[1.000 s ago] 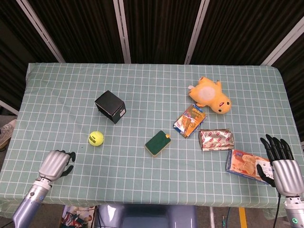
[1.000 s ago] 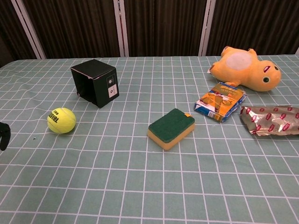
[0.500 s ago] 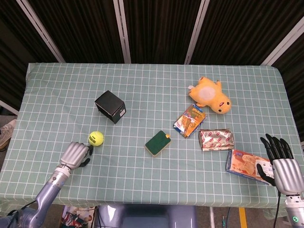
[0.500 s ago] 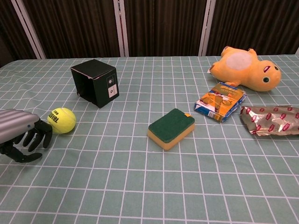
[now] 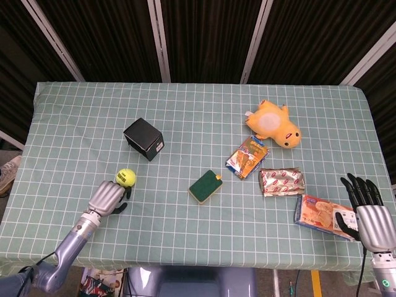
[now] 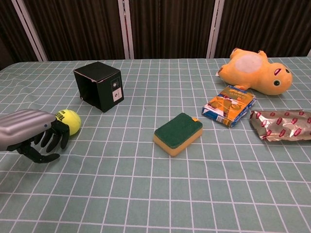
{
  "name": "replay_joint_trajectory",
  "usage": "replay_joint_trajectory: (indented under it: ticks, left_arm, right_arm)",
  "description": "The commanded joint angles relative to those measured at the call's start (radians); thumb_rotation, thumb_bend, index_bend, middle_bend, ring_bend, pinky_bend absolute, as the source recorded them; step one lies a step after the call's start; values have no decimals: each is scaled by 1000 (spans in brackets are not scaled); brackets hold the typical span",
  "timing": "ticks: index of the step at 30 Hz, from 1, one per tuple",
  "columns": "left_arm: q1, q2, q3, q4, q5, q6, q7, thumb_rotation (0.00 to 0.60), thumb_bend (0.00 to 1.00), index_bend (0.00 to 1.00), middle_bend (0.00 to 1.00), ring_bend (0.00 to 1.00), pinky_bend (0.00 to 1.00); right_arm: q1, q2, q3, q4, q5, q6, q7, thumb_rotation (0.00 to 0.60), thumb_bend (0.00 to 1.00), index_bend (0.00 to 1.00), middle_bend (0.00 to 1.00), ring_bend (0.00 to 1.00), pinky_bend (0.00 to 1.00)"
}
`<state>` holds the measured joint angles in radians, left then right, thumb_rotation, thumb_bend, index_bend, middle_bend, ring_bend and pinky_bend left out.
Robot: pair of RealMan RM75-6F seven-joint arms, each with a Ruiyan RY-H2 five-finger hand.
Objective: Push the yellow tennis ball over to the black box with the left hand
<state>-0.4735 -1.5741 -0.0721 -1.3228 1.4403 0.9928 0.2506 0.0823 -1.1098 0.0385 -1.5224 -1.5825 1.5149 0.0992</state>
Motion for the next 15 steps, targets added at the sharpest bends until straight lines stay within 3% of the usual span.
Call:
replay_joint_trajectory:
  ticks: [1, 15]
  left_arm:
    - [-13, -9, -2, 20, -3, -7, -6, 600, 305, 505, 629, 564, 559]
    - [-56, -39, -11, 104, -29, -47, -36, 600, 305, 490, 591, 536, 540]
  right_arm:
    - [0, 1, 3, 0, 5, -1, 2, 600, 426, 0, 0, 0, 0]
    - [3, 1, 6, 3, 16, -12, 9, 600, 426, 0, 0, 0, 0]
